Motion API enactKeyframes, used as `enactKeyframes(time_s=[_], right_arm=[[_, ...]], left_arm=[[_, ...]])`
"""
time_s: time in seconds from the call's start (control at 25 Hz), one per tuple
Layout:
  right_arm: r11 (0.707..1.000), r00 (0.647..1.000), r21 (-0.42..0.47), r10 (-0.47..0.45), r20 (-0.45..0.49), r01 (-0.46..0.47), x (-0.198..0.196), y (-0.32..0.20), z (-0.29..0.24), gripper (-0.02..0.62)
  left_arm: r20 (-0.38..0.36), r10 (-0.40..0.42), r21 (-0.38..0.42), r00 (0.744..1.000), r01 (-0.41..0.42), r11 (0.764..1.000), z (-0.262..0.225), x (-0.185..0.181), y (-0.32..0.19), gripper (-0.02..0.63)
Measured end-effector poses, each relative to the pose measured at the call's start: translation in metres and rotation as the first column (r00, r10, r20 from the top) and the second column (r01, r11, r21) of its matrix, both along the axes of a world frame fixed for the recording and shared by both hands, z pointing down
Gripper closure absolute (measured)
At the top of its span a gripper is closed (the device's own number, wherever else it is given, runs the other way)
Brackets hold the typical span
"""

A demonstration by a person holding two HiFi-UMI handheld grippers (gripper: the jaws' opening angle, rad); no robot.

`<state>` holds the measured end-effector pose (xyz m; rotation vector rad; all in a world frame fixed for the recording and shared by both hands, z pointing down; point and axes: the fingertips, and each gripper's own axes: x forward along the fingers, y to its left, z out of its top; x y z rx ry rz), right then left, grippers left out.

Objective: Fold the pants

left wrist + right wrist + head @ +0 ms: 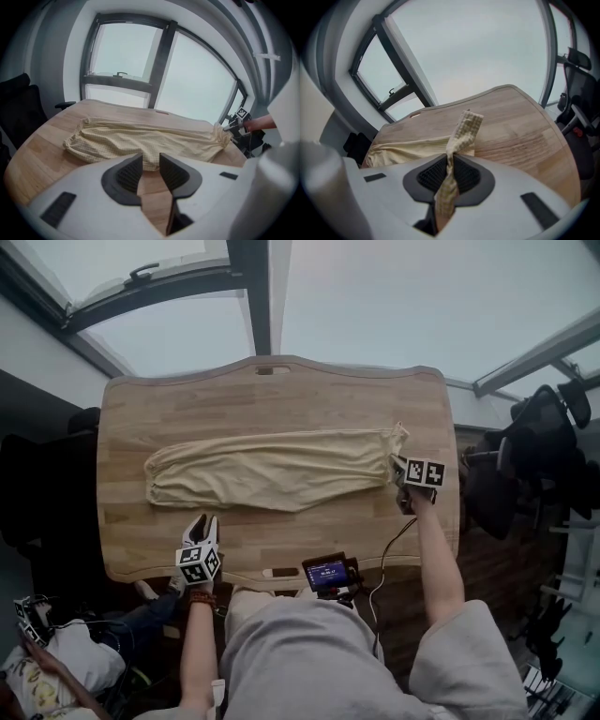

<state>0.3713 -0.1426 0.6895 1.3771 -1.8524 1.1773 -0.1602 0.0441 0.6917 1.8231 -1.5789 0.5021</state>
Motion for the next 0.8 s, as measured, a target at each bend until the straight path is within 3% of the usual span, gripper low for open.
enactKeyframes(time_s=[0.36,0.56,0.72,0.8], right_arm=[[0.997,0.997,-0.023,-0.078,0.018,0.078,-0.203,0.021,-0.009,0.556],[0.988,0.988,-0.049,-0.145,0.061,0.148,-0.326,0.026,0.012,0.555],[0.98,0.982,-0.072,-0.183,0.039,0.185,-0.394,0.032,0.028,0.553],[0.968,0.972,-0.09,-0.234,0.004,0.233,-0.418,0.038,0.035,0.504]], left_arm=[[-0.093,0.085,-0.027,0.992,-0.088,0.996,0.023,-0.075,0.012,0.491],[-0.08,0.154,-0.015,0.985,-0.156,0.988,0.022,-0.12,0.008,0.491],[-0.069,0.168,-0.017,0.983,-0.169,0.985,0.021,-0.15,0.011,0.49],[-0.074,0.157,-0.024,0.985,-0.159,0.987,0.024,-0.164,0.012,0.489]])
